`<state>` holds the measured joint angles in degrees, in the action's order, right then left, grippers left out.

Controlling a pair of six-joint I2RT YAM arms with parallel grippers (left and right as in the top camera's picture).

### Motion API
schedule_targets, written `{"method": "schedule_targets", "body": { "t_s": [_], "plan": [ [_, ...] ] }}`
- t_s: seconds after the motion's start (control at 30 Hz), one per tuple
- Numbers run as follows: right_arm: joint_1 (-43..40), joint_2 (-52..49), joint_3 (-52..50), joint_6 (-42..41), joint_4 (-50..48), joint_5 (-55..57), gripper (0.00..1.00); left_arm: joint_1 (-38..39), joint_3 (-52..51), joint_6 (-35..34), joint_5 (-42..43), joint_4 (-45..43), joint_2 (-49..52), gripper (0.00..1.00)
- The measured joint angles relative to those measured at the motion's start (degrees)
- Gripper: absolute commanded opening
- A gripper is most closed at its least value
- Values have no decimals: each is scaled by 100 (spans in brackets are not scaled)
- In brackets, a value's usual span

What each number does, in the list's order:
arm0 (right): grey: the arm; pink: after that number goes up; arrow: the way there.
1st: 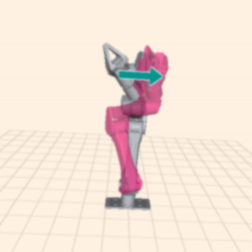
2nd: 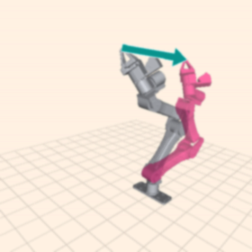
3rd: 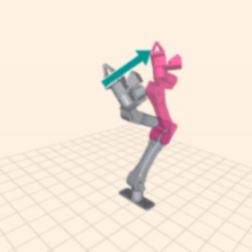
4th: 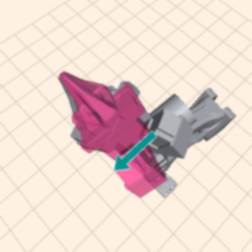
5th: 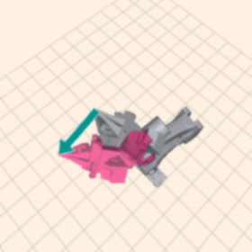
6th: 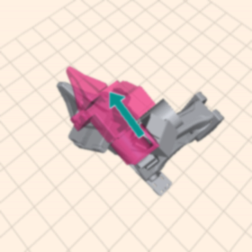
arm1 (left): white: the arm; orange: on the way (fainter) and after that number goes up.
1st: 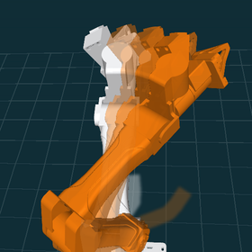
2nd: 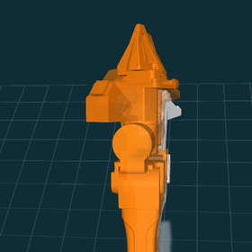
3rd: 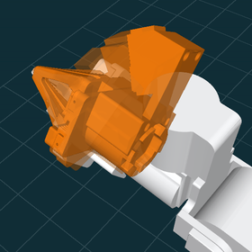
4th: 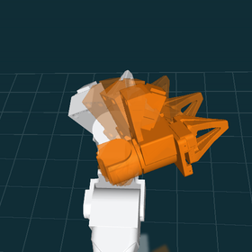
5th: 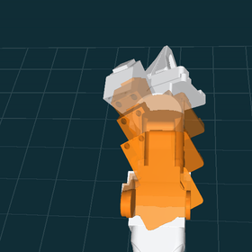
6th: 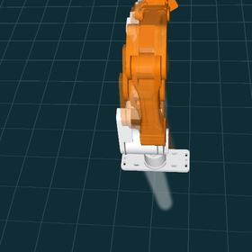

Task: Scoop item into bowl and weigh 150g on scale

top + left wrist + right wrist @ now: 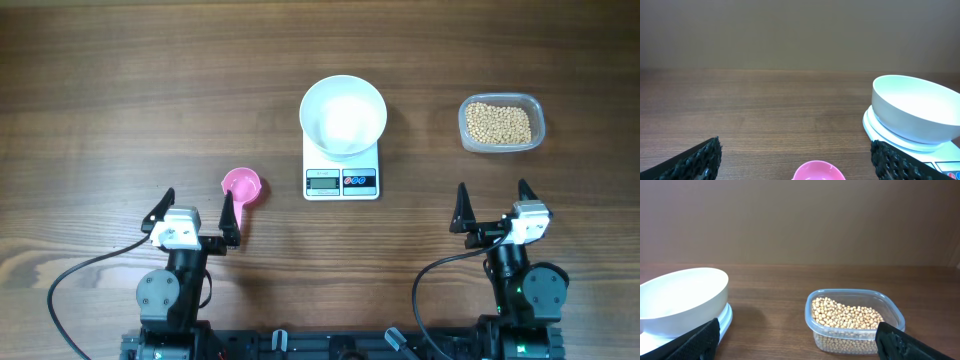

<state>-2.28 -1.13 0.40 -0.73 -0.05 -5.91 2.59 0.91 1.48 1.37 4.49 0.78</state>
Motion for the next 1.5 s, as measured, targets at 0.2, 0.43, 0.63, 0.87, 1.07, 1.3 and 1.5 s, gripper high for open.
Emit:
{"method": "schedule_targets", "body": {
  "t_s": [0.2,0.43,0.63,0.87,1.07,1.3,1.5],
  "plan": [
    [0,0,0,-977,0,-28,100,0,0,0,0,0,0,100],
    [0,0,0,-1320,0,-48,100,0,0,0,0,0,0,100],
    [0,0,0,-1360,0,-48,100,0,0,0,0,0,0,100],
    [0,0,0,-1360,0,-48,100,0,0,0,0,0,0,100],
    [0,0,0,-1360,0,-48,100,0,0,0,0,0,0,100],
    [0,0,0,-1360,0,-48,100,0,0,0,-2,0,0,100],
    [0,0,0,-1360,0,-48,100,0,0,0,0,0,0,100]
  ]
}}
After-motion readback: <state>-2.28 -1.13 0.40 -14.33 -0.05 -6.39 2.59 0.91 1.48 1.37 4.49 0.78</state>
